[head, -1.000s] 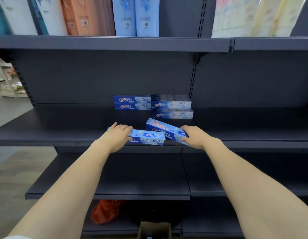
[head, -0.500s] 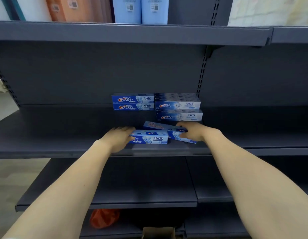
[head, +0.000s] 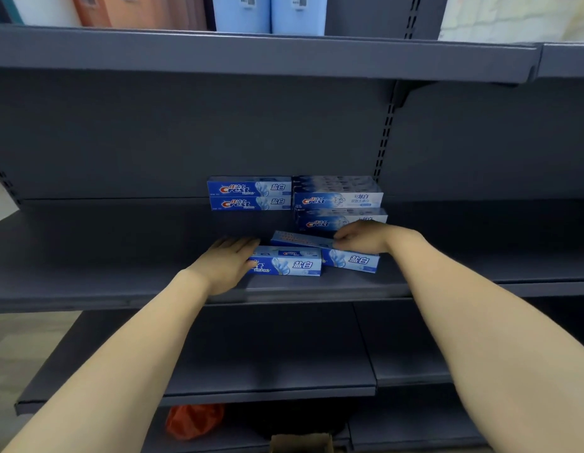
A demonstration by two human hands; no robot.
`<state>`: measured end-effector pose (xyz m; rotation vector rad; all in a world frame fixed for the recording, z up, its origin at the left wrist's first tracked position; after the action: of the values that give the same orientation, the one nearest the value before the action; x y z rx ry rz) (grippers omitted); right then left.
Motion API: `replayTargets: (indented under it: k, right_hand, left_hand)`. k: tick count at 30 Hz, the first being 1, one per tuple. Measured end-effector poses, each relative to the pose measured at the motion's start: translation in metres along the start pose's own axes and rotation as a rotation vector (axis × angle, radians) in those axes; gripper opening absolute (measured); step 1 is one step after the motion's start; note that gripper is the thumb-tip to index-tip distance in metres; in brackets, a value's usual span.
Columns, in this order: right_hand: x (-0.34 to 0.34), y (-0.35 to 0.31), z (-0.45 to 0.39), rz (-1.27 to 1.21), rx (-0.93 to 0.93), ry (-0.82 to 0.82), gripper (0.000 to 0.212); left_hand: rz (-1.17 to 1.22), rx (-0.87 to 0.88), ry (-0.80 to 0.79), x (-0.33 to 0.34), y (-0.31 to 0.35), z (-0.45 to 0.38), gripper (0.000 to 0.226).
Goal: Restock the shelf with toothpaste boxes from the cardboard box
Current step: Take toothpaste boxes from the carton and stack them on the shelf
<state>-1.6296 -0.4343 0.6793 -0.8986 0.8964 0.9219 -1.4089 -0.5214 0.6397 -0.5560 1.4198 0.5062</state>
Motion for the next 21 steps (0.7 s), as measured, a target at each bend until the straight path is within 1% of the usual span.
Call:
replayTargets:
  k: [2,4,13,16,21]
  right_hand:
    - [0.003,-0.002,-0.001,0.015,0.003,0.015,0.054]
    - [0.003,-0.003,-0.002,0.03,0.001,0.05,0.055]
    - [0.004,-0.026,-0.014,-0.021,-0.027,0.153,0.036]
    - [0.008,-0.045,-0.019,-0.04,-0.068,0.139,0.035]
    - [0.014,-0.072,-0.027,-0.054,-0.11,0.104,0.038]
  left_hand:
    - [0.009,0.006,0.006,0.001,-0.001,0.0,0.055]
    - [0.019,0.011,0.015,0.001,-0.001,0.001,0.055]
    - [-0.005,0.031,0.082,-0.001,0.003,0.005,0.06]
    - [0.02,0.021,0.129,-0.002,0.003,0.008,0.063]
    - [-0.017,0.026,0.166,-0.002,0.005,0.009,0.061]
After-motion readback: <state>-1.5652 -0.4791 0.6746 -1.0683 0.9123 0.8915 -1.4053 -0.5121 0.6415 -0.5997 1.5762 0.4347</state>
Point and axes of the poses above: each hand's wrist, its own z-axis away from the middle knuckle, its own x-axis out of the palm, y = z × x, the point moved 7 cm from there along -z, towards the middle knuckle, and after that the axes turned 4 degrees about x, right-handed, at the moved point
